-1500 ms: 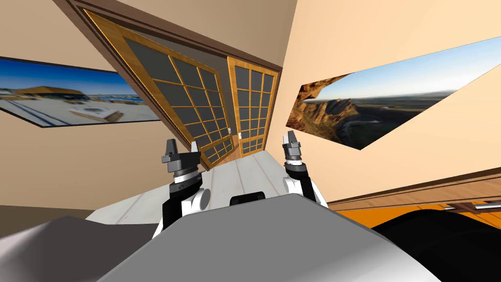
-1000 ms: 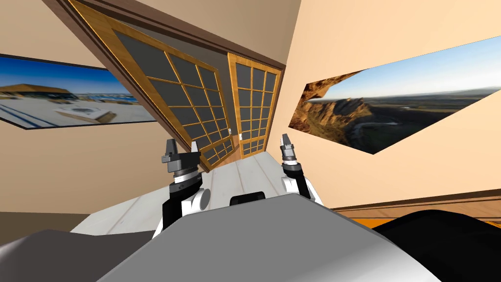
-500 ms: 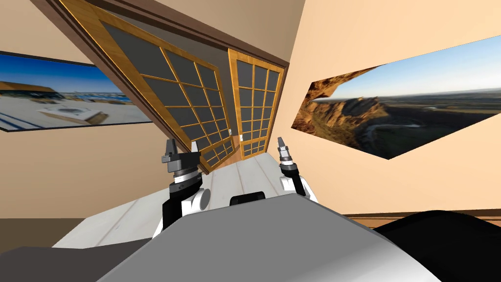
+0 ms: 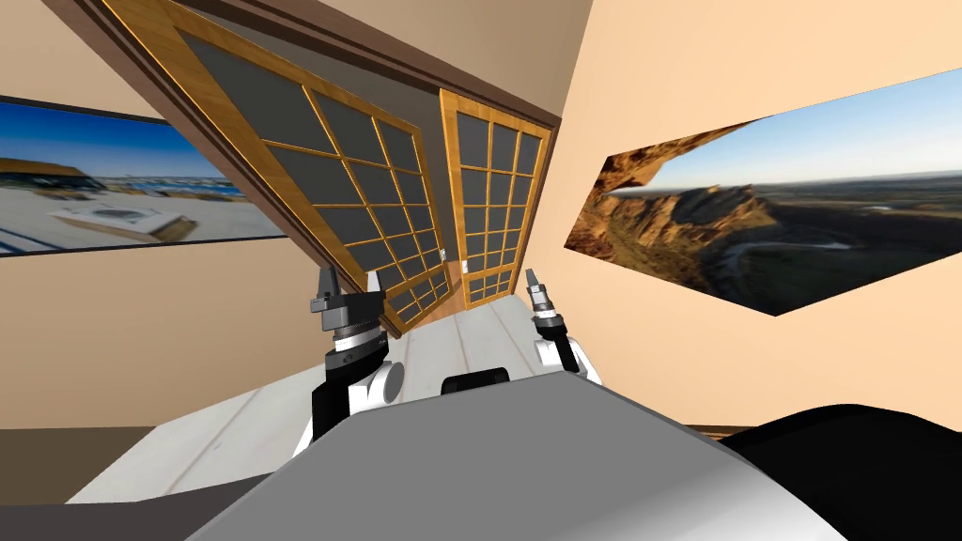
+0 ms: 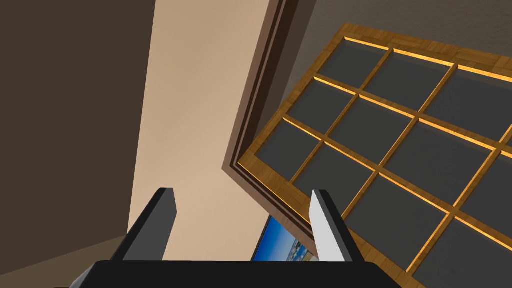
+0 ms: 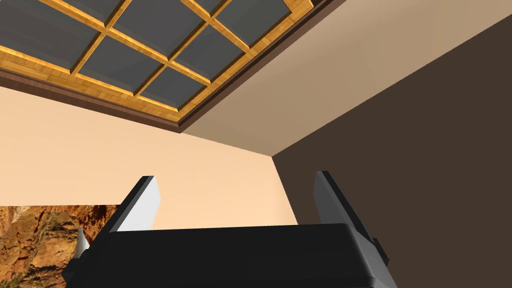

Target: Push the door open

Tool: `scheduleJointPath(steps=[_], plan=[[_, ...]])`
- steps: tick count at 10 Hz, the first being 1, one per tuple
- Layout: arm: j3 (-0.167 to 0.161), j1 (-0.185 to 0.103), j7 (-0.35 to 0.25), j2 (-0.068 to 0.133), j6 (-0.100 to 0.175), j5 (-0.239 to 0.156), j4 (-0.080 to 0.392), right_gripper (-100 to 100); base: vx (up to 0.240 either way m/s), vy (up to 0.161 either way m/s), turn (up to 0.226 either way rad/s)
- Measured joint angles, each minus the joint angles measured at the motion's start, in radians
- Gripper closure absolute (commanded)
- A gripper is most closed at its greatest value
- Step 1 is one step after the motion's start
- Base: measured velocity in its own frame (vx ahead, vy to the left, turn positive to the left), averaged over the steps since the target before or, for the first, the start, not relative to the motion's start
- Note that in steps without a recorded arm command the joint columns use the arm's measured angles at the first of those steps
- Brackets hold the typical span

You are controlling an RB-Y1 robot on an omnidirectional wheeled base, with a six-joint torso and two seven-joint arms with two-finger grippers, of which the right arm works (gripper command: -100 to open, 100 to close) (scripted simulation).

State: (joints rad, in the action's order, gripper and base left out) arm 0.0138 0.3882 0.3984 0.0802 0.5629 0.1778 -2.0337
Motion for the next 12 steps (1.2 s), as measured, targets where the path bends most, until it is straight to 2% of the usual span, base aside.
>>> scheduleJointPath(steps=[4, 5, 6, 9, 12], plan=[[0.005, -0.031, 0.068, 0.009, 0.013, 0.016, 0.089, -100, 0.097, 0.021, 0.012], [0.005, -0.046, 0.088, 0.007, 0.017, 0.022, 0.122, -100, 0.104, 0.023, 0.014], [0.008, -0.049, 0.106, 0.01, 0.029, 0.024, 0.15, -100, 0.097, 0.029, 0.011], [0.011, -0.07, 0.16, 0.016, 0.037, 0.037, 0.217, -100, 0.095, 0.029, 0.013], [0.01, -0.088, 0.206, 0.013, 0.051, 0.049, 0.277, -100, 0.07, 0.019, 0.009]])
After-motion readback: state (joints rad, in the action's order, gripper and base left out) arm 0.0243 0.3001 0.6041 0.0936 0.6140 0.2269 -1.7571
